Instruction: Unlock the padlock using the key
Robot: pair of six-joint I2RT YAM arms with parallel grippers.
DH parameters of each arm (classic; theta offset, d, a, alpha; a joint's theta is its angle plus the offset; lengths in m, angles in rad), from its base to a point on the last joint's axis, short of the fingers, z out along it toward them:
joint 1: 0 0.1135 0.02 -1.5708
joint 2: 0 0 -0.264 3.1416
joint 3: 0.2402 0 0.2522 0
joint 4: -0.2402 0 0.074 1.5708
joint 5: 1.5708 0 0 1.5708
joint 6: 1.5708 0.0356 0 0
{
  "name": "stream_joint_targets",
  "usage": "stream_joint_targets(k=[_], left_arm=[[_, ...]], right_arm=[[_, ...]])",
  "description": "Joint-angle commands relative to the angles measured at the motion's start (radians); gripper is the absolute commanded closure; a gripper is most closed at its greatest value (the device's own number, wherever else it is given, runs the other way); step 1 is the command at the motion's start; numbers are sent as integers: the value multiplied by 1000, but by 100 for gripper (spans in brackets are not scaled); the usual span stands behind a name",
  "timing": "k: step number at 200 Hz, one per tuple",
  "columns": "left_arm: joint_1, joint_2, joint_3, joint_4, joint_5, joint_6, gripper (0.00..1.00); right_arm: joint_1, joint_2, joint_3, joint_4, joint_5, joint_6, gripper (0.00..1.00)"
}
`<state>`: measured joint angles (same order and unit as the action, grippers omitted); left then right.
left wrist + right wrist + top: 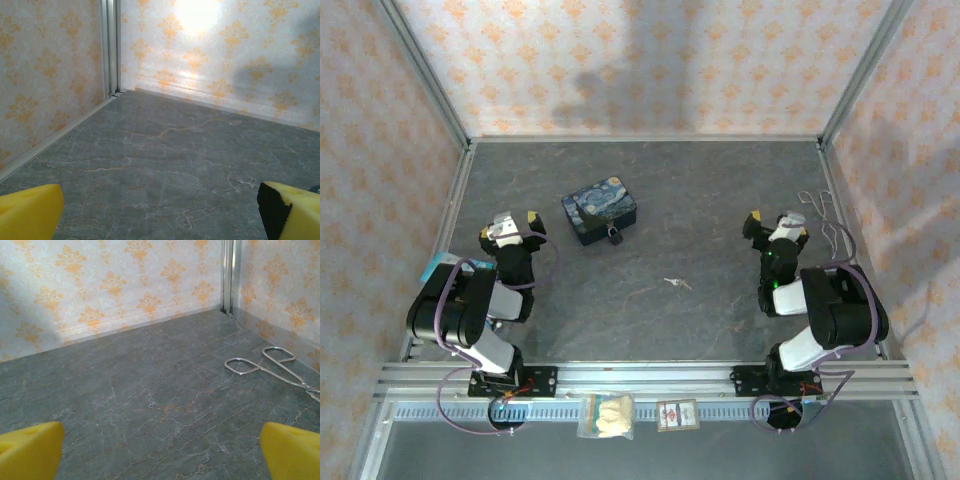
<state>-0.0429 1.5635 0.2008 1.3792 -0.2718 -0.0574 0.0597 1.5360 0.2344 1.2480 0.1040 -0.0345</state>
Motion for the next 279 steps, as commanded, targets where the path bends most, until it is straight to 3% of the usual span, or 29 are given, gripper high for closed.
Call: stream_joint_targets(k=[1,177,194,219,229,258,279], left_arm=[[11,-23,-10,-3,10,10,1],[14,-25,-9,-6,15,8,1],[-3,-43,-7,-21,-40,11,1],[-28,-72,-19,-17,-37,44,1],[-47,-97,-36,5,-95,55,1],[-132,-265,43,-279,-151,107,1],[-160,-364,150,-549,-95,-28,1]], right_arm=[[-4,-17,-10,2,-7,8,0],[-6,-21,-13,7,-10,6,0],[-2,-73,20,-88,-6,2,0],[2,-151,76,-246,23,6,1],[12,-182,93,-291,51,9,1],[30,-269,175,-472,64,88,1],[55,-301,267,-659,22,177,3]])
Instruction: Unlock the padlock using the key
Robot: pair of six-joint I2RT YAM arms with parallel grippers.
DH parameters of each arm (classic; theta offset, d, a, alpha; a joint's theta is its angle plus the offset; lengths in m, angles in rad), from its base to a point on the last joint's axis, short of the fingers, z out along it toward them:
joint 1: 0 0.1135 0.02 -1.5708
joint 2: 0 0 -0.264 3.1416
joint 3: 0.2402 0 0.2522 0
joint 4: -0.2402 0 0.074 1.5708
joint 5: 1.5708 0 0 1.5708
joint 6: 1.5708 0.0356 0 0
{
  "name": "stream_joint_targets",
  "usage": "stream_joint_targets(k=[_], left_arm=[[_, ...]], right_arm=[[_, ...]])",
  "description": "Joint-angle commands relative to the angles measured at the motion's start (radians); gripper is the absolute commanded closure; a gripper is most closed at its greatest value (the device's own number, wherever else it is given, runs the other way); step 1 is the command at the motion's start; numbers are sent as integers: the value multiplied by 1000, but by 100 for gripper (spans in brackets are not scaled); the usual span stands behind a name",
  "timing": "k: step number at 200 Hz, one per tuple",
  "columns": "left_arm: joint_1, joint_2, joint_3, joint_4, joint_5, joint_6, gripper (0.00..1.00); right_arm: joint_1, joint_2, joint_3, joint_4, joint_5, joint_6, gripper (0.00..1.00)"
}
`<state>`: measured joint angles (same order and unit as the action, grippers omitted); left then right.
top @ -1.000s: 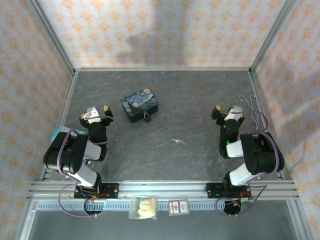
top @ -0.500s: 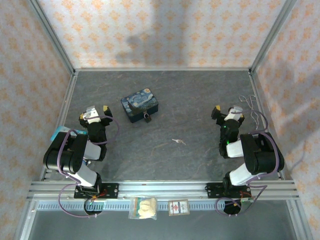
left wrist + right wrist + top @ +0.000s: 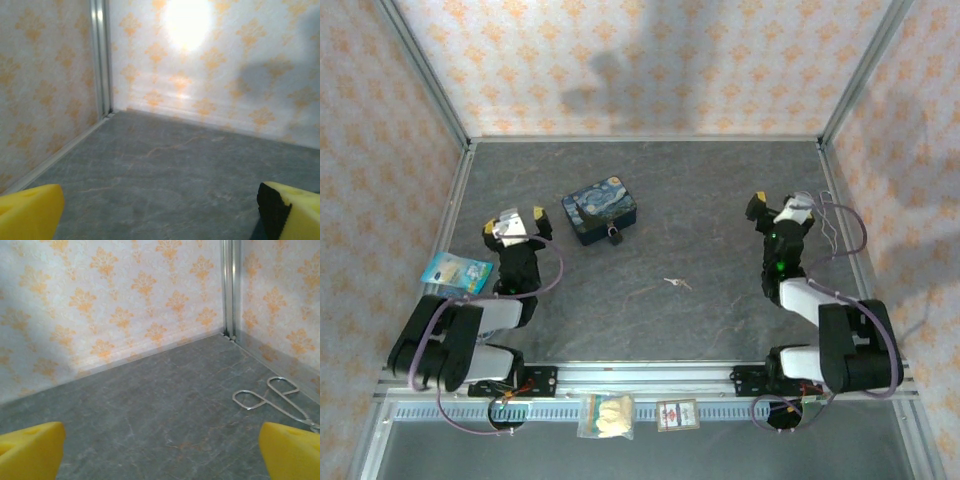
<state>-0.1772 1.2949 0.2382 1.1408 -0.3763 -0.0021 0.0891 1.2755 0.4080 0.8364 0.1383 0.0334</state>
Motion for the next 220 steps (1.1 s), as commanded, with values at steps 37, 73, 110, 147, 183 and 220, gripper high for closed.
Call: stream_joint_targets(k=[37,73,110,147,183,220], left_arm=[[-32,-201,133,-470,199,-521,2],[-53,-244,44,-506,338,-785,3],[-60,-295,-25,-507,400,-910,3],[-95,-257,-4,-504,425,-923,4],[-112,-175,27,-445,449,-931,4],[-145,-161,40,-432,444,-929,4]], right_arm=[[69,-36,232,-542,-348,222,15],[183,21,286,-724,-478,226,21],[342,117,360,-908,-459,172,33],[462,224,423,-1029,-398,112,44],[519,323,468,-1060,-415,66,49],[558,377,460,-1085,-352,53,49]])
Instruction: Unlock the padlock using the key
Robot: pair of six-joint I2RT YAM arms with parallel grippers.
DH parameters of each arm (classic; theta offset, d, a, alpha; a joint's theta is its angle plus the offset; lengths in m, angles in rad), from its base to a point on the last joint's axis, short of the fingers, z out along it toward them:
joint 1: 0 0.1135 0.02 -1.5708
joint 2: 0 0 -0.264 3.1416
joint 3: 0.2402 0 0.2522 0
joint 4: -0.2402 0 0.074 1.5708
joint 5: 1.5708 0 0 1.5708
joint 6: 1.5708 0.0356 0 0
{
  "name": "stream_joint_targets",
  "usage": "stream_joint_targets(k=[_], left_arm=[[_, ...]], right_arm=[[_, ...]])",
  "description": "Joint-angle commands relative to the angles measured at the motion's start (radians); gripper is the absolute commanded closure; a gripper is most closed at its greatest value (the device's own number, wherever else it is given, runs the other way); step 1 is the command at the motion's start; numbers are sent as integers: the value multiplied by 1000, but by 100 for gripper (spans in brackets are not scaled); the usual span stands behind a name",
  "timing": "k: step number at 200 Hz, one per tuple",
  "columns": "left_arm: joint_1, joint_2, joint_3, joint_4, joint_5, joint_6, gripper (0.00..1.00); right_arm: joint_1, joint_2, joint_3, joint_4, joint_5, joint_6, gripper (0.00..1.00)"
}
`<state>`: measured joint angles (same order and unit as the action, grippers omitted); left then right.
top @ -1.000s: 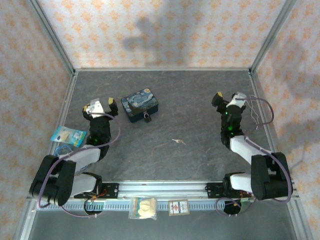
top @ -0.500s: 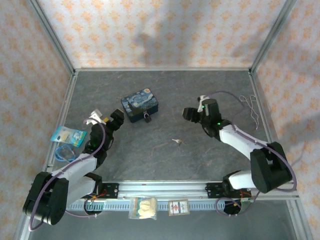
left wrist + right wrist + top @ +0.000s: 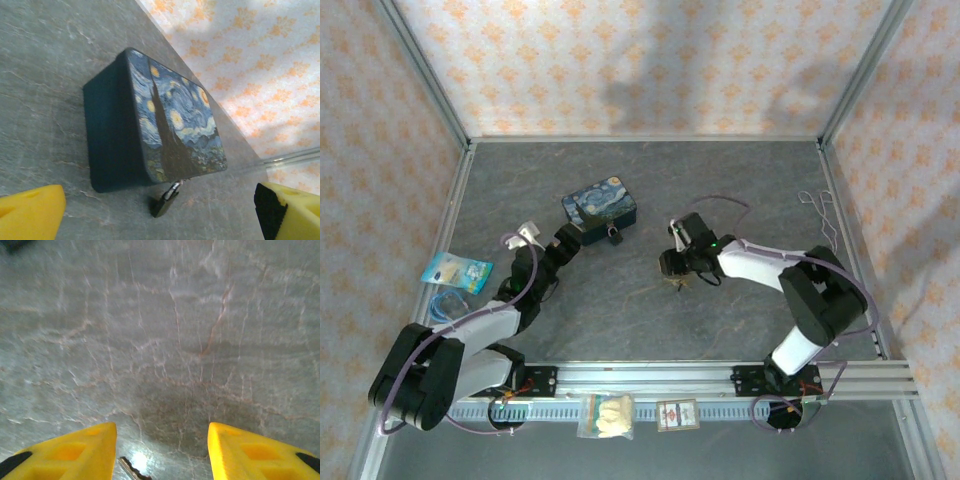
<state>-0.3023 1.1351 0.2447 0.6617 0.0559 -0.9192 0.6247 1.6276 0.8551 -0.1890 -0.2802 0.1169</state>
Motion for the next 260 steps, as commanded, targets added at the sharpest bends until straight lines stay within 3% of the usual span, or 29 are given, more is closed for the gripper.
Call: stream_joint_targets(k=[1,72,190,231,260], left_arm=[[-20,-1,33,46,11,-11,4],[-24,-23,38,26,-14,-15,4],[-34,-31,49,15,-29,-24,4],[-39,-31,65,10,-18,-31,4],[-41,-30,73,7,-23,-31,4]], right_arm=[[23,25,12,-61,68,-30,49],[88,-27,-56,-77,95,25,57],[108,-55,-115,-81,79,89,67],[155,-50,-120,-99,182,122,60],[164,-31,-120,-94,219,137,67]])
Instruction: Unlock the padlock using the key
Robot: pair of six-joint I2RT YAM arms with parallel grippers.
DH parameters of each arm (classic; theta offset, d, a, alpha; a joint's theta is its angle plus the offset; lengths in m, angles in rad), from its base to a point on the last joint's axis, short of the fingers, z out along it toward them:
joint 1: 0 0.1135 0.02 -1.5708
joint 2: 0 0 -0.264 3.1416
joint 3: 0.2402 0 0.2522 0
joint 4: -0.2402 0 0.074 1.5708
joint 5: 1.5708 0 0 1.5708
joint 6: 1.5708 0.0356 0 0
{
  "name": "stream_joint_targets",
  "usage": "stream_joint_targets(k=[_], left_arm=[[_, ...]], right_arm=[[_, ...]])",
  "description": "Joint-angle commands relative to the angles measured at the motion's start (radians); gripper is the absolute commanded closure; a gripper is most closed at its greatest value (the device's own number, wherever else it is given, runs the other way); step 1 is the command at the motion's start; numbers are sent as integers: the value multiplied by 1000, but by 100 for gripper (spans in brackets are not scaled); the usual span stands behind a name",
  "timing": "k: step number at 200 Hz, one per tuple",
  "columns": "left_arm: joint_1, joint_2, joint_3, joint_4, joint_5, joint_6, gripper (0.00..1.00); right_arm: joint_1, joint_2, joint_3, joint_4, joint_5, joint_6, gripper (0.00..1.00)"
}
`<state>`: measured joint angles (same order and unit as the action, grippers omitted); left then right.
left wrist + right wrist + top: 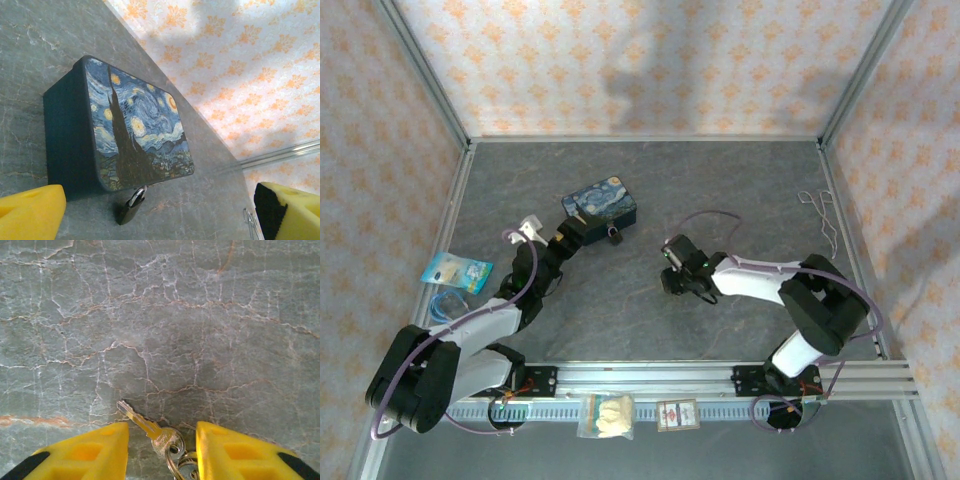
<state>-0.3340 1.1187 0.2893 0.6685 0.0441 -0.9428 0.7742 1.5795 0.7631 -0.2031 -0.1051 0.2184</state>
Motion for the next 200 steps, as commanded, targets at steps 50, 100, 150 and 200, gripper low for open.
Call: stream_joint_targets(k=[50,100,150,200], left_arm=[[-11,-14,39,3,-7,-21,4],[-88,-42,23,29,-30,-93,5],[-232,-27,11,105,-56,-175,5],[-326,105,2,258,-79,-271,6]], right_arm=[[14,21,-41,-37,72,33,92],[13,-6,-54,42,34,38,100],[-50,-86,-52,138,-140,41,100],[-102,-140,-63,194,-240,99,100]])
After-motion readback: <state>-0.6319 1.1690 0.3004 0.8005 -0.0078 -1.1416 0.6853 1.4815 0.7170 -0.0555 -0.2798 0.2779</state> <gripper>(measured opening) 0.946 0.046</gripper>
